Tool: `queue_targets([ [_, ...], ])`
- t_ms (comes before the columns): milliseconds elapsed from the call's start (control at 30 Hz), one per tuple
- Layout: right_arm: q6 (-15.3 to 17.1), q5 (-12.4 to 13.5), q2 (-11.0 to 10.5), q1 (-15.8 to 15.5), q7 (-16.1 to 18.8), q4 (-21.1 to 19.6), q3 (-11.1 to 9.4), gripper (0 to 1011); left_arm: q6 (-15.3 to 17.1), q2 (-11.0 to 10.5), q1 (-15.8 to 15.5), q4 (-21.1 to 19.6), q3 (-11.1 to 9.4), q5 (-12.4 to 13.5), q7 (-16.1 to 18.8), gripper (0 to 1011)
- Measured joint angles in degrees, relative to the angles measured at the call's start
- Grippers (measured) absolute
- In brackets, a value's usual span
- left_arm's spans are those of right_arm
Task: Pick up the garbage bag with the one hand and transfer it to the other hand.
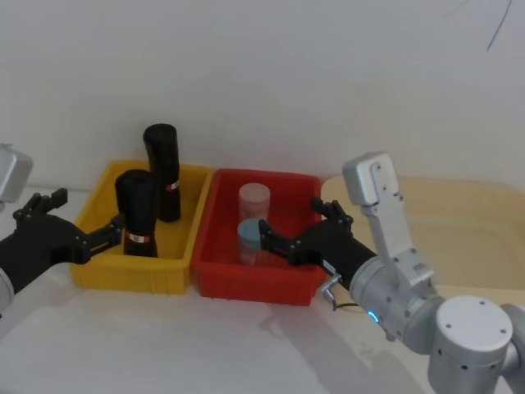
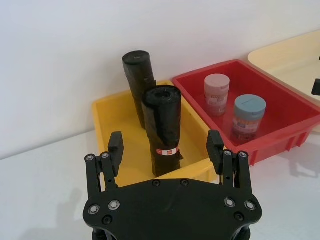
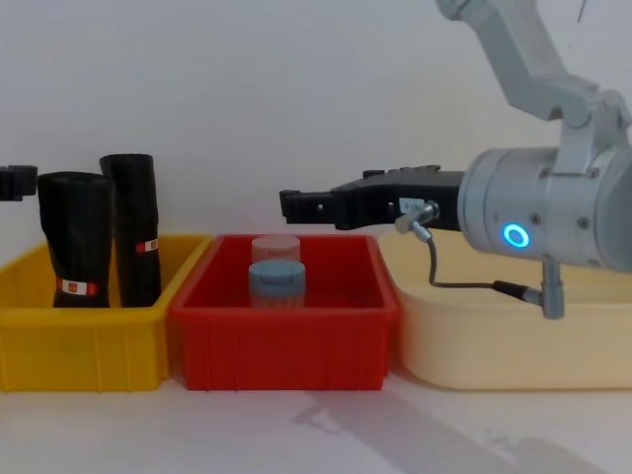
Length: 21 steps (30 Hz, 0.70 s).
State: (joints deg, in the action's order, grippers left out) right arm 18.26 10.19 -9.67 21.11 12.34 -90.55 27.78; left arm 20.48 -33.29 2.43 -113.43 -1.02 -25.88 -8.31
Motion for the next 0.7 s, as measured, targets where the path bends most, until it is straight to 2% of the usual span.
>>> queue_targets([
  [333,1.1,-0.6,1.1,1.7,1.0,2.2,0.8,1001,-2.5,0.3,-2.5,5.1,-0.2,-0.5,-3.1,1001],
  [700,1.5,-0.7,2.5,3.3,1.7,4.7,0.5,1001,-4.9,0.5,-7.1,11.4,-1.9,-1.3,-7.3,1001],
])
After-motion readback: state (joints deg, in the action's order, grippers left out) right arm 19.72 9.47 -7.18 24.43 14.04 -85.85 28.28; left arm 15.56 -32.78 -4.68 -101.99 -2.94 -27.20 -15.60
